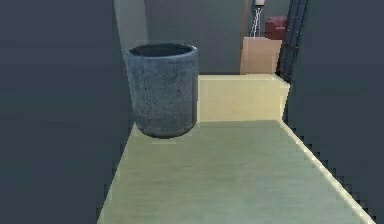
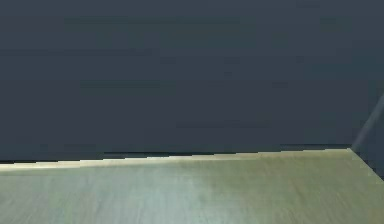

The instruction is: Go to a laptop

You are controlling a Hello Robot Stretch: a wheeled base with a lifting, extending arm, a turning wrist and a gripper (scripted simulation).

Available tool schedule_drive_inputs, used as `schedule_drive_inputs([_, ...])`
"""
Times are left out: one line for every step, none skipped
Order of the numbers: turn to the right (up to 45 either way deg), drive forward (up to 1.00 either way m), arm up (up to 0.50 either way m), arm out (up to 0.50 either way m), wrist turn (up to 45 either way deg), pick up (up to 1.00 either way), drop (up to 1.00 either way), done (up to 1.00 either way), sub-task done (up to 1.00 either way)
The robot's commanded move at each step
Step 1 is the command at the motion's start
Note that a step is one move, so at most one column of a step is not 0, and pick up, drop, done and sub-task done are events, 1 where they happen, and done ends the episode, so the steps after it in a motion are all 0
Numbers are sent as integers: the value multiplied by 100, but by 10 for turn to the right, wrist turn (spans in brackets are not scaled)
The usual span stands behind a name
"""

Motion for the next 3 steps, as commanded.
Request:
schedule_drive_inputs([150, 0, 0, 0, 0, 0, 0, 0, 0])
schedule_drive_inputs([0, 100, 0, 0, 0, 0, 0, 0, 0])
schedule_drive_inputs([0, 100, 0, 0, 0, 0, 0, 0, 0])
